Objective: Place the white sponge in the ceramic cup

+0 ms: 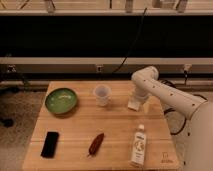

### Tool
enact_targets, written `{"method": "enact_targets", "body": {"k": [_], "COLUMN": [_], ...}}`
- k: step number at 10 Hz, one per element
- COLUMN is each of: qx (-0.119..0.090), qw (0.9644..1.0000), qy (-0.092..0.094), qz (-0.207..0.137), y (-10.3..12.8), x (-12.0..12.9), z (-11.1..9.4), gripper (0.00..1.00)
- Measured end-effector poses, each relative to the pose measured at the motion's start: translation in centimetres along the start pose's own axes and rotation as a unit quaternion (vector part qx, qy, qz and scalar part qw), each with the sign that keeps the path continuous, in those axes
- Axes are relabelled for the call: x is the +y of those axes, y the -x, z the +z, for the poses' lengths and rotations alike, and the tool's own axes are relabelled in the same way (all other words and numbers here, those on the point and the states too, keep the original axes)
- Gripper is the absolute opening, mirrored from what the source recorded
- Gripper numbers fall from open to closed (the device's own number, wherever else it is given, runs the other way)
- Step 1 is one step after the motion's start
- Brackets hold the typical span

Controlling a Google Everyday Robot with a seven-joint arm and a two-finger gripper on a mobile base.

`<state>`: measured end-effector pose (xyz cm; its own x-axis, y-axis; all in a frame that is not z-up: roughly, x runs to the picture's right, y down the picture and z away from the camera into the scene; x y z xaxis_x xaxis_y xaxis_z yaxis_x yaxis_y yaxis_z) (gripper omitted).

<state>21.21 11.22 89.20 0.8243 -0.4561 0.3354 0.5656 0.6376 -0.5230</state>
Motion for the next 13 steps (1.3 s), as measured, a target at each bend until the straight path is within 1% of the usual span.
{"method": "enact_targets", "body": {"k": [13], "qx": [-0.011], "qw": [0.9999], "qy": [0.013], "qz": [0.002], "y": [0.0], "x": [-1.1], "z": [1.1], "gripper": [0.8]}}
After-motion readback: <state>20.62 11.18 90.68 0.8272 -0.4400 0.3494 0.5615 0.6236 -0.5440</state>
